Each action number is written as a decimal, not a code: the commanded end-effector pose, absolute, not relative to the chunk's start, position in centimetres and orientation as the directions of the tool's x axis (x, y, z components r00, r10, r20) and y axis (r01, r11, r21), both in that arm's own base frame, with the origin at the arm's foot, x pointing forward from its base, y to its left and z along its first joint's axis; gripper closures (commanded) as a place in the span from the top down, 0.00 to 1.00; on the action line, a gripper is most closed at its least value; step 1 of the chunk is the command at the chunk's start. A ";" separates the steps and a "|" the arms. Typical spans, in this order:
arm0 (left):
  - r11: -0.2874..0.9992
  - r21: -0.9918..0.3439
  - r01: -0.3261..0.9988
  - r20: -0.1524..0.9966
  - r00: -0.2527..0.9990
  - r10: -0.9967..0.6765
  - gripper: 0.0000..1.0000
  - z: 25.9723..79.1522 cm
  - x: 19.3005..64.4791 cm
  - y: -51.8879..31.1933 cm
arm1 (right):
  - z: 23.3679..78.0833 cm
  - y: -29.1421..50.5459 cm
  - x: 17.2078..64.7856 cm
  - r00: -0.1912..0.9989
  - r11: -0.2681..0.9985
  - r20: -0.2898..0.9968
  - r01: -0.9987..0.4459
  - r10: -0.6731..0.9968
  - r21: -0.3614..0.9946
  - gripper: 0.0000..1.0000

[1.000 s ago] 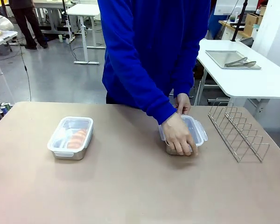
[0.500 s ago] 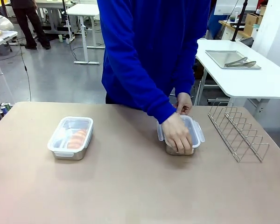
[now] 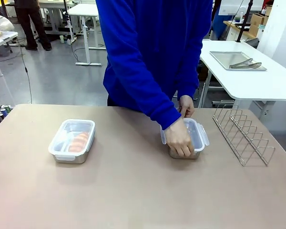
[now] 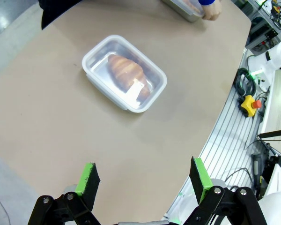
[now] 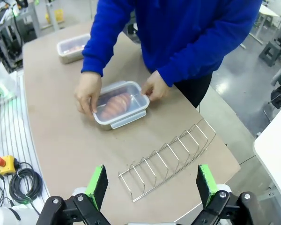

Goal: Place the bread in airtight containers.
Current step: Release when the human grabs the Airtight Container lid.

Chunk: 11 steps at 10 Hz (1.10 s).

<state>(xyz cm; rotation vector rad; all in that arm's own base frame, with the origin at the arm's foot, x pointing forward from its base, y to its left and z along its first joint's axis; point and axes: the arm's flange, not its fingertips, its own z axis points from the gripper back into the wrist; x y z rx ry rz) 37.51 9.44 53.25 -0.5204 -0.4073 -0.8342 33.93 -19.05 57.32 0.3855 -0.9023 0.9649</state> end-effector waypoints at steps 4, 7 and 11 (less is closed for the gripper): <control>0.547 -0.267 0.793 0.534 0.595 -0.601 1.00 53.4 37.4 9.4 | 57.6 -19.1 34.0 0.249 0.531 0.798 -0.841 0.550 -0.104 1.00; 0.547 -0.267 0.793 0.534 0.595 -0.601 1.00 53.4 37.4 9.4 | 57.6 -19.1 34.0 0.249 0.531 0.798 -0.841 0.550 -0.104 1.00; 0.547 -0.267 0.793 0.534 0.595 -0.601 1.00 53.4 37.4 9.4 | 57.6 -19.1 34.0 0.249 0.531 0.798 -0.841 0.550 -0.104 1.00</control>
